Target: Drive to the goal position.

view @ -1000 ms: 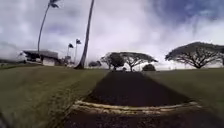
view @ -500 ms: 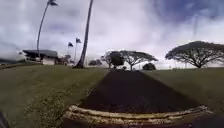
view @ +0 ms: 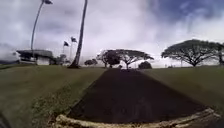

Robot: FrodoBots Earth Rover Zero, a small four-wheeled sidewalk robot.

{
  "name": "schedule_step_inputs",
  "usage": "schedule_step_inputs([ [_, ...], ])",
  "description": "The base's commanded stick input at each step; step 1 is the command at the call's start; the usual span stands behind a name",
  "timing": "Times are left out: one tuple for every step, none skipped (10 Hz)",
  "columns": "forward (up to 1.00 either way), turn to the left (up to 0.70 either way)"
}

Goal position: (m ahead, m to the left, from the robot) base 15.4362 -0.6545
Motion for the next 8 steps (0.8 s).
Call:
schedule_step_inputs([
  [0.50,0.00],
  [0.50,0.00],
  [0.50,0.00],
  [0.50,0.00],
  [0.50,0.00],
  [0.50,-0.29],
  [0.50,-0.48],
  [0.50,-0.48],
])
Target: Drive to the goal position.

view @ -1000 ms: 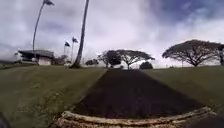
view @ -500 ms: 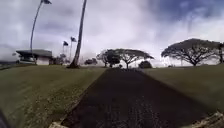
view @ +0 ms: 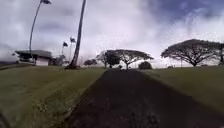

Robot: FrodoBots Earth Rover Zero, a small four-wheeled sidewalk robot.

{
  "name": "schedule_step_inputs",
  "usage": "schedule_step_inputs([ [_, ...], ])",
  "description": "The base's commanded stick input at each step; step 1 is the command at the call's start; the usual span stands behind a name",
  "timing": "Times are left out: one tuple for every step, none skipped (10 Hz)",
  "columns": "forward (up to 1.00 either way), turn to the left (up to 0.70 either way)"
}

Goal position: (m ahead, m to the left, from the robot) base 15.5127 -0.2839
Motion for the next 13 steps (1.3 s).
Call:
schedule_step_inputs([
  [0.50,-0.48],
  [0.50,-0.48],
  [0.50,-0.48],
  [0.50,-0.48],
  [0.50,-0.20],
  [0.50,0.00],
  [0.50,0.00],
  [0.50,0.00],
  [0.50,0.00],
  [0.50,0.00],
  [0.50,0.00],
  [0.50,0.00],
  [0.50,0.00],
])
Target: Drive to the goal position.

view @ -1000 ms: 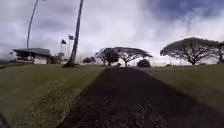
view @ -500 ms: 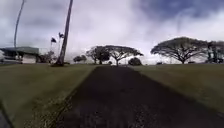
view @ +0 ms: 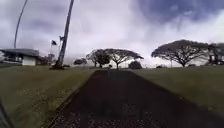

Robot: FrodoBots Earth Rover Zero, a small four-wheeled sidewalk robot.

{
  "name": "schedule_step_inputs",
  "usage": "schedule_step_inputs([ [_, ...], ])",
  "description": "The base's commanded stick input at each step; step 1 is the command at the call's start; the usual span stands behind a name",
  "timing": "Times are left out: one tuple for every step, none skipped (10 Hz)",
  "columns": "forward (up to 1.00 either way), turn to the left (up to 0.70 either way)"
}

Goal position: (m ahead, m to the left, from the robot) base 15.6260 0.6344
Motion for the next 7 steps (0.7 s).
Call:
schedule_step_inputs([
  [0.50,0.00],
  [0.50,0.00],
  [0.50,0.00],
  [0.50,0.00],
  [0.50,0.00],
  [0.50,0.00],
  [0.50,0.00],
])
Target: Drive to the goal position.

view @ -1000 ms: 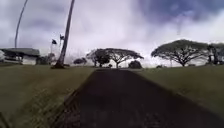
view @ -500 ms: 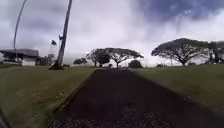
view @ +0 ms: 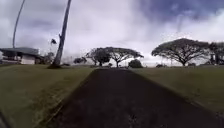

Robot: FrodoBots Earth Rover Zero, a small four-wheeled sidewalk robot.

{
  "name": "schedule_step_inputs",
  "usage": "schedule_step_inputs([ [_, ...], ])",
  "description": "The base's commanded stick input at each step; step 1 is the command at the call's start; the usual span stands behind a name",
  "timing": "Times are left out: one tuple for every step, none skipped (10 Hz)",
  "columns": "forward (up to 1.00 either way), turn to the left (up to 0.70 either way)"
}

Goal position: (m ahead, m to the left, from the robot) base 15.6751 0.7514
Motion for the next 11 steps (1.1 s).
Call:
schedule_step_inputs([
  [0.50,0.00],
  [0.50,0.00],
  [0.50,0.00],
  [0.50,0.00],
  [0.50,0.00],
  [0.50,0.00],
  [0.50,0.00],
  [0.50,0.00],
  [0.50,0.00],
  [0.50,-0.24],
  [0.50,-0.28],
])
